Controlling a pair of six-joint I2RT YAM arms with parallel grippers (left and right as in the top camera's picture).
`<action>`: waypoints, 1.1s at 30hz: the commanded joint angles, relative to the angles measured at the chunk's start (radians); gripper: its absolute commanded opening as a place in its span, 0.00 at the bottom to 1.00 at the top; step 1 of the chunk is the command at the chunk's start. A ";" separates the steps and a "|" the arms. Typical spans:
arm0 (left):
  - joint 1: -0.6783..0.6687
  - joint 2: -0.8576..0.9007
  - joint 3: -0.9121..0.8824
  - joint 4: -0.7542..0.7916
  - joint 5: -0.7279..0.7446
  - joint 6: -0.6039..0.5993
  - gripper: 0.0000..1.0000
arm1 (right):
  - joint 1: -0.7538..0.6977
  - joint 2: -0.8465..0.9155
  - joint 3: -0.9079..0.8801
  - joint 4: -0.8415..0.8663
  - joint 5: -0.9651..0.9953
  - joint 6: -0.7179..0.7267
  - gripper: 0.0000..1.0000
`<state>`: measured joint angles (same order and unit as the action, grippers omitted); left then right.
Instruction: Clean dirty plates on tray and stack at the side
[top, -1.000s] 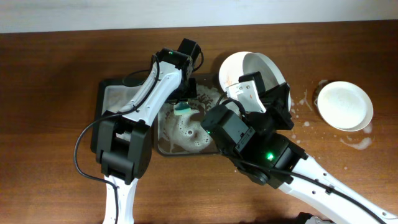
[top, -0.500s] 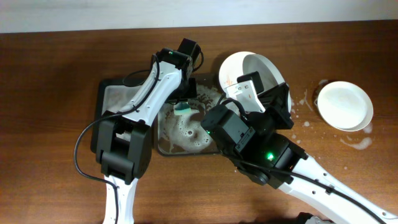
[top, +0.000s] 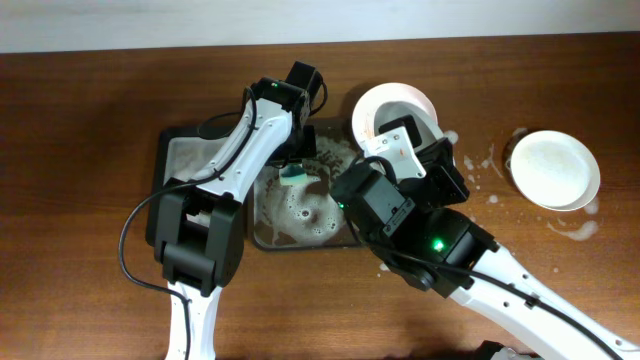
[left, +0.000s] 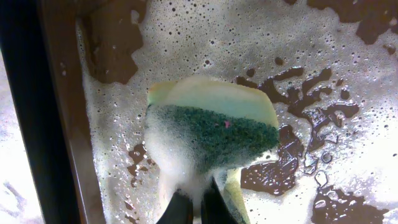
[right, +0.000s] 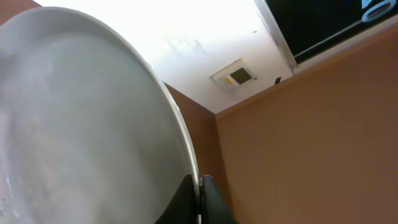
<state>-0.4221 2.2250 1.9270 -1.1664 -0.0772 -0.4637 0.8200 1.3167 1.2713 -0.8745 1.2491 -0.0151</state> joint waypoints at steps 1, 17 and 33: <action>0.006 -0.037 0.018 -0.005 0.010 0.021 0.01 | -0.015 0.001 -0.007 -0.010 -0.117 0.068 0.04; 0.005 -0.037 0.018 -0.005 0.011 0.020 0.00 | -0.079 0.005 -0.012 -0.085 -0.026 0.084 0.04; 0.005 -0.037 0.018 0.003 0.011 0.020 0.01 | -0.072 0.006 -0.012 0.137 0.196 -0.130 0.04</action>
<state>-0.4221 2.2250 1.9270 -1.1690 -0.0772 -0.4637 0.7013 1.3201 1.2568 -0.8059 1.3483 -0.0307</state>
